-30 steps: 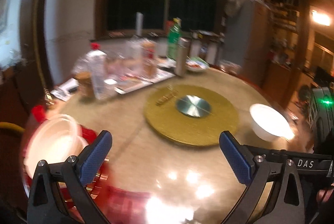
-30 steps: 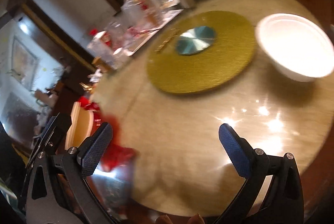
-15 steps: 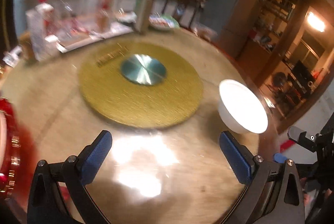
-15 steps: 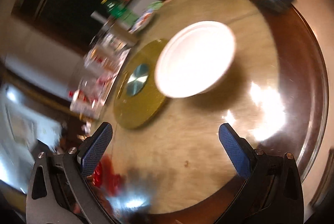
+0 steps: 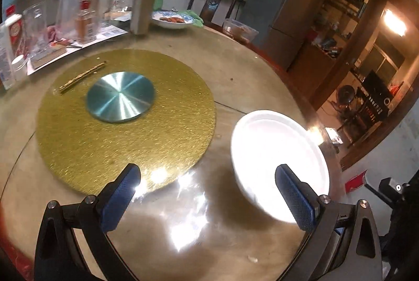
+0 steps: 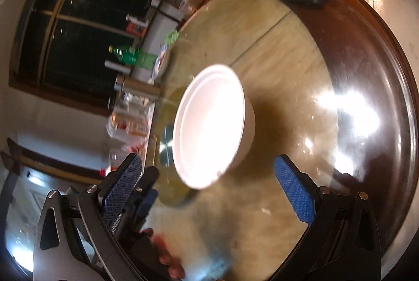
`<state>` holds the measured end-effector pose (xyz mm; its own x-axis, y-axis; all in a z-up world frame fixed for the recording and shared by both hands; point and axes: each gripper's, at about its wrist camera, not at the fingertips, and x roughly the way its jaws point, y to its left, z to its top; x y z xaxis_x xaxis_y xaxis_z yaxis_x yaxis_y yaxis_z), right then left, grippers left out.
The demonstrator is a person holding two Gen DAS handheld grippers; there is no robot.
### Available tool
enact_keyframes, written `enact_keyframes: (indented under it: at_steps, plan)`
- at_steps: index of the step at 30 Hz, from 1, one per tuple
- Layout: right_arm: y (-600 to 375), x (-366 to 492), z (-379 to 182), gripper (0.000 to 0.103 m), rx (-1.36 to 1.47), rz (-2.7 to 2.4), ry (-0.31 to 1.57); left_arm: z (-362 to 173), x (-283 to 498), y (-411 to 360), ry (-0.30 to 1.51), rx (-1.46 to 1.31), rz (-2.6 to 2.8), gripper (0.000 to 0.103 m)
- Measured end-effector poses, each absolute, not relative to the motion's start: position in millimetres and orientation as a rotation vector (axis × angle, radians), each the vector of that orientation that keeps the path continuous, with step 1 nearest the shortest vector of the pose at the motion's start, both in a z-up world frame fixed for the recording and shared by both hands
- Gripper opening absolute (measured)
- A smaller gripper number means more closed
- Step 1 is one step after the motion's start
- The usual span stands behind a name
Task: Organize plates and bowls
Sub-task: 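Move both open tools to the large white bowl on the table, then close both tools on the white bowl rim, then lift the white bowl with both tools and tilt it upright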
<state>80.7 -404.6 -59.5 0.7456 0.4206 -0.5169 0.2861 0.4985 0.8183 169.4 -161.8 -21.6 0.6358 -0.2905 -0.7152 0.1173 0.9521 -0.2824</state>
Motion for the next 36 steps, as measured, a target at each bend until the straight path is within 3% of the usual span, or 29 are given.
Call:
enact_keyframes:
  at_steps: [5, 7, 8, 13, 16, 18, 19, 22, 23, 24, 36]
  plan:
    - [-403, 90, -67, 0.098, 1.074, 0.050, 0.734, -33, 177, -167, 0.850, -0.195, -0.212, 0.102]
    - [-401, 91, -67, 0.088, 1.049, 0.026, 0.740, -36, 179, -169, 0.850, -0.182, -0.215, 0.101]
    - [-399, 94, -67, 0.082, 1.035, 0.015, 0.745, -37, 180, -170, 0.855, -0.178, -0.218, 0.097]
    - [-394, 100, -70, 0.073, 0.998, -0.039, 0.767, -37, 182, -169, 0.839, -0.160, -0.204, 0.085]
    - [-388, 102, -72, 0.061, 0.965, -0.086, 0.763, -40, 183, -168, 0.851, -0.141, -0.207, 0.074]
    - [-383, 103, -76, 0.051, 0.952, -0.117, 0.767, -41, 185, -171, 0.860, -0.111, -0.215, 0.050]
    - [-382, 106, -78, 0.042, 0.952, -0.120, 0.772, -42, 186, -171, 0.866, -0.107, -0.226, 0.046]
    - [-373, 110, -82, 0.033, 0.926, -0.125, 0.786, -42, 186, -172, 0.867, -0.103, -0.281, 0.030]
    - [-369, 110, -80, 0.026, 0.909, -0.127, 0.785, -41, 187, -171, 0.869, -0.111, -0.296, 0.022]
    - [-367, 110, -79, 0.025, 0.893, -0.135, 0.783, -41, 187, -172, 0.879, -0.113, -0.317, 0.012]
    - [-371, 108, -85, 0.023, 0.915, -0.120, 0.755, -45, 199, -153, 0.951, -0.284, -0.434, 0.008]
